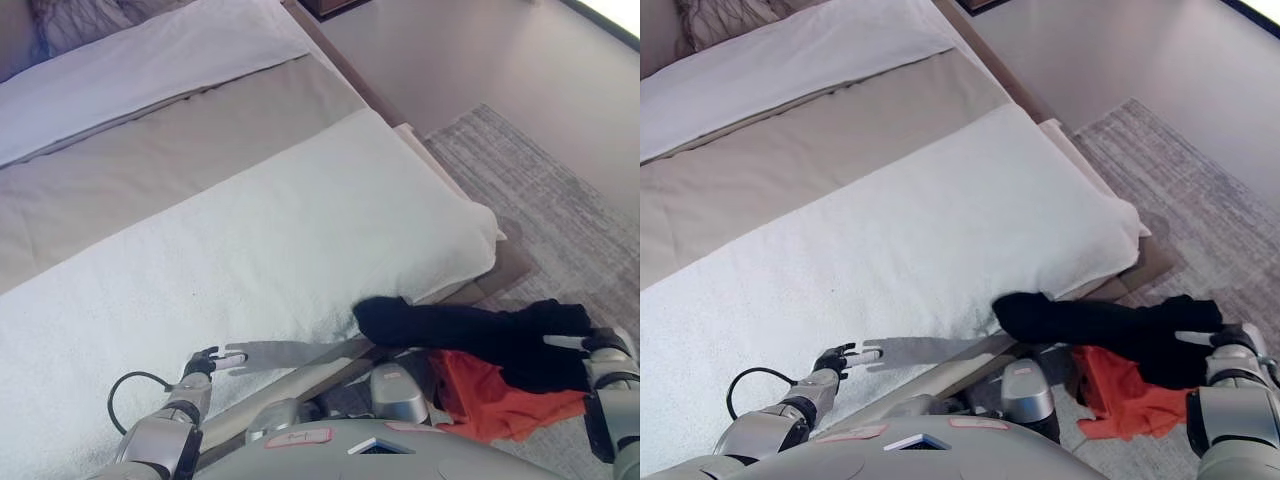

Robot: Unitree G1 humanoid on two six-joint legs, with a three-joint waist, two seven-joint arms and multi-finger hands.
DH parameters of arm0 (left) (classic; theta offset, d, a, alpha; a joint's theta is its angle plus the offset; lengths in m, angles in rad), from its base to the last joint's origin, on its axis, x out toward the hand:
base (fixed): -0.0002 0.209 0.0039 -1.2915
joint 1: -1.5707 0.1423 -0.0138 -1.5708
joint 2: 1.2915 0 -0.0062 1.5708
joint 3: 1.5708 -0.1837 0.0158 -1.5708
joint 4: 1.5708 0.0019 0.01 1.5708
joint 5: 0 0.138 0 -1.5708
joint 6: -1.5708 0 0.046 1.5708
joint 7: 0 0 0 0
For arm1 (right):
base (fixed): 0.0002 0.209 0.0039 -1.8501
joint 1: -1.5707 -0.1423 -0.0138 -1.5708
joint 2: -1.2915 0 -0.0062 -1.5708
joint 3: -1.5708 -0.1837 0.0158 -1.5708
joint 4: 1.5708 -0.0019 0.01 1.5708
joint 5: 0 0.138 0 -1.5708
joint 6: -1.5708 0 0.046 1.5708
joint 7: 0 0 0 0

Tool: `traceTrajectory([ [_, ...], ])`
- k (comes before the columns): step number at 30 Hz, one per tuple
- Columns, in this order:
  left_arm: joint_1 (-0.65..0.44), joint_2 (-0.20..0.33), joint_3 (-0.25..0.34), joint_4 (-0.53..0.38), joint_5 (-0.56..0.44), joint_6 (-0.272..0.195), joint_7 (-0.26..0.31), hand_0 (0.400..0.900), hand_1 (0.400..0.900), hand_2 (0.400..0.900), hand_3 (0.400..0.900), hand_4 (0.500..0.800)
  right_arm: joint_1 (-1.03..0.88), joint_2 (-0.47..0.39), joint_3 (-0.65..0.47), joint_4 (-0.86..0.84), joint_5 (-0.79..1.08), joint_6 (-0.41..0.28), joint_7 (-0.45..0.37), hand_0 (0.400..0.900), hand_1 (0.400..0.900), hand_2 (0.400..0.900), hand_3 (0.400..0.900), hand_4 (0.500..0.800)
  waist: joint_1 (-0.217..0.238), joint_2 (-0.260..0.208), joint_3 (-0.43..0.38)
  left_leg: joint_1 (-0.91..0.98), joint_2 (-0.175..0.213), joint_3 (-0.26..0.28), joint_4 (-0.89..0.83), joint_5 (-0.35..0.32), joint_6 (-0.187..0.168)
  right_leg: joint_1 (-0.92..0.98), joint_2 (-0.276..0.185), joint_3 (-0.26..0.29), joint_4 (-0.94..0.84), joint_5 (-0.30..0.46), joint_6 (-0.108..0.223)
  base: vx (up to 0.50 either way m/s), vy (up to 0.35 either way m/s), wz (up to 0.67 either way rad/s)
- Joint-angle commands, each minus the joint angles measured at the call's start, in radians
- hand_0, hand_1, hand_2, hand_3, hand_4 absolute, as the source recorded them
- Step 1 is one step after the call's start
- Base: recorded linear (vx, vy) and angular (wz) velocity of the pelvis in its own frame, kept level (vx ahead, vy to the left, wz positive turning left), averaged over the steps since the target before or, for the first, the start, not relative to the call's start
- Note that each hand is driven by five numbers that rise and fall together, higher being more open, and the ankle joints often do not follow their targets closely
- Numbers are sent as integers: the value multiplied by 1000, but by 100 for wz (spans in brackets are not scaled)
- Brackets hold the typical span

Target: Put the clothes on the bed into the basket.

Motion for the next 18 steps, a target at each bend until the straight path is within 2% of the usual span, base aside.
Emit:
traceTrajectory([
  [1, -51, 58, -16, 50, 44, -7, 13, 900, 900, 900, 900, 800, -14, -158, -21, 64, 15, -14, -38, 400, 400, 400, 400, 500, -11, -43, -9, 24, -64, -45, 49, -101, 22, -92, -10, -21, 40, 113, 46, 0, 0, 0],
  [9, -51, 54, -34, 58, 56, -1, 8, 900, 900, 900, 900, 800, 102, -266, -153, 109, 29, -7, -32, 400, 400, 400, 400, 500, -40, -40, -6, 22, -63, -38, 56, -105, 22, -94, -8, -14, 38, 116, 44, -2, -2, -2],
  [18, -48, 47, -54, 57, 57, -5, 2, 900, 900, 900, 900, 800, 131, -266, -180, 93, 51, -16, -31, 400, 400, 400, 400, 500, -48, -27, 0, 16, -67, -31, 68, -109, 24, -104, -6, -2, 44, 118, 45, -5, -4, -3],
])
